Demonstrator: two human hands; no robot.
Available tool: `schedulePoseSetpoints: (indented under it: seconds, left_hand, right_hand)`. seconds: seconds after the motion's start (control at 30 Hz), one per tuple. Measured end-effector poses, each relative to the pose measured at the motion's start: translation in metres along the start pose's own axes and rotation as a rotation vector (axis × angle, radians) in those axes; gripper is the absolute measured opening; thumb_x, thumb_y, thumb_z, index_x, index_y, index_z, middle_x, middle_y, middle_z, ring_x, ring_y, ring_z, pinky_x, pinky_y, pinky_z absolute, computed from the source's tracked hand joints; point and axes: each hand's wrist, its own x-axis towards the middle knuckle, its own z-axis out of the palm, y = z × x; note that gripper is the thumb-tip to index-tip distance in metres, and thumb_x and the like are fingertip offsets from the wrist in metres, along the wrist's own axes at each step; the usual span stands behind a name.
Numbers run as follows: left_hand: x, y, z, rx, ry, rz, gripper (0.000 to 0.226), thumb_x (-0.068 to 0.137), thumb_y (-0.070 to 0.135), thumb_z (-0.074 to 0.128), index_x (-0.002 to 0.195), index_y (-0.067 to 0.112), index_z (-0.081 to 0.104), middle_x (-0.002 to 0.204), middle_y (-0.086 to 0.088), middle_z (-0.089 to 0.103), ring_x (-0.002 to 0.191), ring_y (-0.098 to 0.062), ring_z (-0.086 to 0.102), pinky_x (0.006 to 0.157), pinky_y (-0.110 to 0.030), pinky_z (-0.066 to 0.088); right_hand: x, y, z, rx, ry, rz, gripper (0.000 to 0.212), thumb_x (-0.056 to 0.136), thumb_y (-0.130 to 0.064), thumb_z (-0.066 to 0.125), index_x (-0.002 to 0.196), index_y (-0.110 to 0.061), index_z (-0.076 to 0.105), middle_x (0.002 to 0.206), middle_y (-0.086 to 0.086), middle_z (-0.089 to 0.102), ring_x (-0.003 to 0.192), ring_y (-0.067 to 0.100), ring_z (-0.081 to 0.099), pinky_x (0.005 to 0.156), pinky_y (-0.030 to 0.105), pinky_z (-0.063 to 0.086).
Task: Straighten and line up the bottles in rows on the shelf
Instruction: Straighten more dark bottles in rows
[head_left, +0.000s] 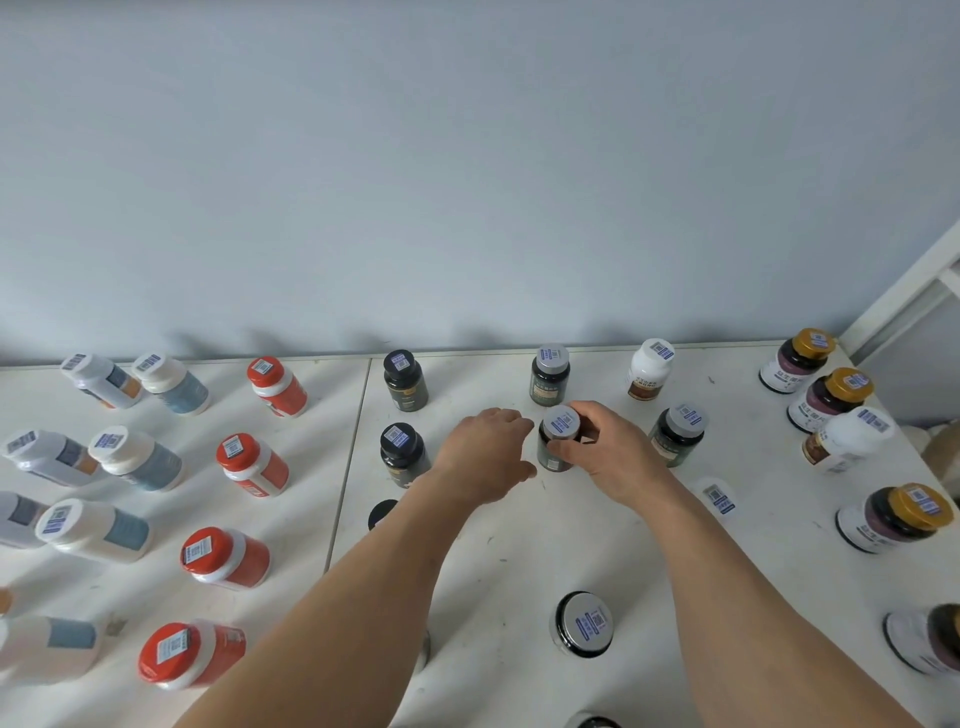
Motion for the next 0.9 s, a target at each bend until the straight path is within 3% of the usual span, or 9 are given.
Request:
schedulePoseSetpoints:
  seconds: [0.1, 0.2, 0.3, 0.4, 0.53, 0.63, 0.77, 0.9]
  left_hand:
    - [0.000, -0.002, -0.002, -0.020, 0.003, -0.003, 0.048, 0.088, 0.038, 0.063, 0.129, 0.014, 0.053, 0.130, -0.001, 0.055, 0.124, -0.023, 0.048, 0.098, -0.038, 0.043]
    - [0.003, -0.003, -0.008, -0.030, 0.027, 0.004, 0.045, 0.089, 0.036, 0.062, 0.128, 0.014, 0.053, 0.128, -0.002, 0.055, 0.123, -0.024, 0.048, 0.097, -0.039, 0.043]
    - [0.010, -0.007, -0.017, 0.014, 0.075, 0.018, 0.040, 0.090, 0.034, 0.059, 0.124, 0.015, 0.054, 0.122, -0.002, 0.057, 0.119, -0.024, 0.049, 0.093, -0.037, 0.042]
    - [0.021, -0.010, -0.027, 0.063, 0.090, 0.007, 0.031, 0.091, 0.034, 0.059, 0.115, 0.015, 0.055, 0.115, -0.002, 0.058, 0.115, -0.024, 0.050, 0.089, -0.034, 0.039]
    - [0.040, -0.014, -0.036, 0.055, 0.072, -0.035, 0.031, 0.091, 0.033, 0.060, 0.114, 0.014, 0.054, 0.117, -0.003, 0.057, 0.116, -0.024, 0.049, 0.089, -0.034, 0.040]
    - [0.052, -0.017, -0.035, -0.017, 0.009, -0.087, 0.038, 0.091, 0.034, 0.061, 0.122, 0.013, 0.051, 0.123, -0.003, 0.055, 0.120, -0.024, 0.048, 0.092, -0.036, 0.042]
    - [0.063, -0.017, -0.034, -0.160, -0.083, -0.161, 0.055, 0.091, 0.037, 0.062, 0.138, 0.014, 0.043, 0.137, -0.002, 0.050, 0.124, -0.024, 0.048, 0.094, -0.037, 0.044]
    - [0.068, -0.015, -0.030, -0.327, -0.125, -0.199, 0.068, 0.088, 0.040, 0.065, 0.146, 0.022, 0.036, 0.146, 0.001, 0.046, 0.131, -0.021, 0.045, 0.101, -0.035, 0.042]
  right_hand:
    - [-0.003, 0.002, -0.001, 0.006, -0.022, 0.015, 0.049, 0.074, -0.034, 0.081, 0.118, -0.039, 0.059, 0.108, -0.019, 0.068, 0.107, 0.007, 0.062, 0.092, 0.029, 0.049]
    - [-0.006, -0.004, -0.008, 0.051, -0.068, 0.043, 0.071, 0.072, -0.041, 0.082, 0.135, -0.037, 0.049, 0.130, -0.018, 0.057, 0.125, 0.002, 0.050, 0.106, 0.032, 0.040]
    - [0.003, -0.021, -0.015, 0.149, 0.018, -0.002, 0.067, 0.081, -0.045, 0.074, 0.140, -0.031, 0.046, 0.143, -0.012, 0.048, 0.133, 0.001, 0.041, 0.112, 0.035, 0.034]
    - [0.026, -0.036, -0.021, 0.072, 0.099, -0.029, 0.066, 0.084, -0.044, 0.071, 0.143, -0.028, 0.045, 0.148, -0.011, 0.046, 0.136, 0.004, 0.040, 0.111, 0.032, 0.034]
    - [0.064, -0.041, -0.022, -0.077, 0.014, 0.010, 0.074, 0.085, -0.041, 0.072, 0.149, -0.027, 0.037, 0.151, -0.005, 0.042, 0.138, 0.014, 0.040, 0.110, 0.034, 0.034]
    - [0.082, -0.040, -0.019, -0.107, -0.060, 0.020, 0.068, 0.086, -0.033, 0.073, 0.146, -0.028, 0.041, 0.143, -0.006, 0.050, 0.133, 0.016, 0.045, 0.104, 0.032, 0.037]
    - [0.090, -0.035, -0.017, -0.084, -0.050, -0.033, 0.036, 0.084, -0.026, 0.074, 0.117, -0.026, 0.060, 0.104, -0.008, 0.066, 0.105, 0.017, 0.061, 0.085, 0.031, 0.046]
    - [0.089, -0.039, -0.024, -0.066, 0.014, -0.086, 0.025, 0.083, -0.033, 0.075, 0.103, -0.027, 0.063, 0.095, -0.008, 0.068, 0.092, 0.014, 0.063, 0.079, 0.031, 0.049]
